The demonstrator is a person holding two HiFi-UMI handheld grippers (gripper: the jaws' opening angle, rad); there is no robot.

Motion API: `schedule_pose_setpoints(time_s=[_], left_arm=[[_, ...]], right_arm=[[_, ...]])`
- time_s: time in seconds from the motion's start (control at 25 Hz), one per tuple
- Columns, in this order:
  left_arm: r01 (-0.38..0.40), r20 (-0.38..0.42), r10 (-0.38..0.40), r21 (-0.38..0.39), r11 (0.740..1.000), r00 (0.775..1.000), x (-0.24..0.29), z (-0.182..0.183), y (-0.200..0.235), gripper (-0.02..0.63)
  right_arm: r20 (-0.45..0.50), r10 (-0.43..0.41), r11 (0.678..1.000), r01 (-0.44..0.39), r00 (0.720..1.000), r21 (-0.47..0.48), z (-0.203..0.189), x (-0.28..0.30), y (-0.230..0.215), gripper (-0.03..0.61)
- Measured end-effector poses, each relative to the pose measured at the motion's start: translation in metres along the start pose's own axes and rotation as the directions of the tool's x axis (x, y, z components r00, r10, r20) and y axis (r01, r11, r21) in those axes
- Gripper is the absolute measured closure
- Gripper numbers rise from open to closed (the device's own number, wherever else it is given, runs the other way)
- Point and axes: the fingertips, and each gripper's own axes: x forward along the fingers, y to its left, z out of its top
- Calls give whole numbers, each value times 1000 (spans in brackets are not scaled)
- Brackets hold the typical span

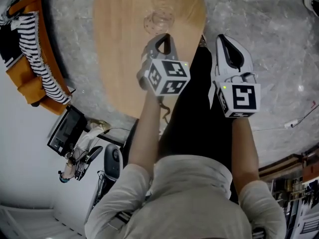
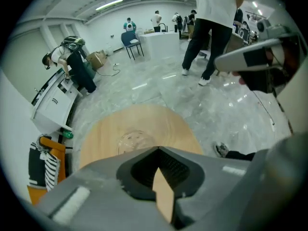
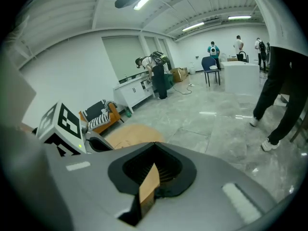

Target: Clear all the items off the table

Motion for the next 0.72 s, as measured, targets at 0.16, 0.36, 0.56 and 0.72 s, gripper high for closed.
schedule_pose_setpoints(time_s=[0.16, 0.36, 0.56, 0.72], left_arm=[[-8, -41, 13, 124, 992, 999, 14, -6, 3, 594], [67, -117, -47, 175, 982, 992, 25, -15, -2, 529], [98, -177, -63, 195, 976, 982, 34, -25, 1, 528], [111, -210, -66, 209, 972, 976, 44, -27, 0, 528]], right_arm=[[-3, -2, 1000, 2, 1000, 12, -1, 6, -2, 571], [-9, -10, 999, 11, 1000, 33, -3, 12, -10, 572], [-13, -11, 999, 11, 1000, 41, -1, 19, -10, 572], [-15, -14, 999, 15, 1000, 51, -2, 22, -15, 572]])
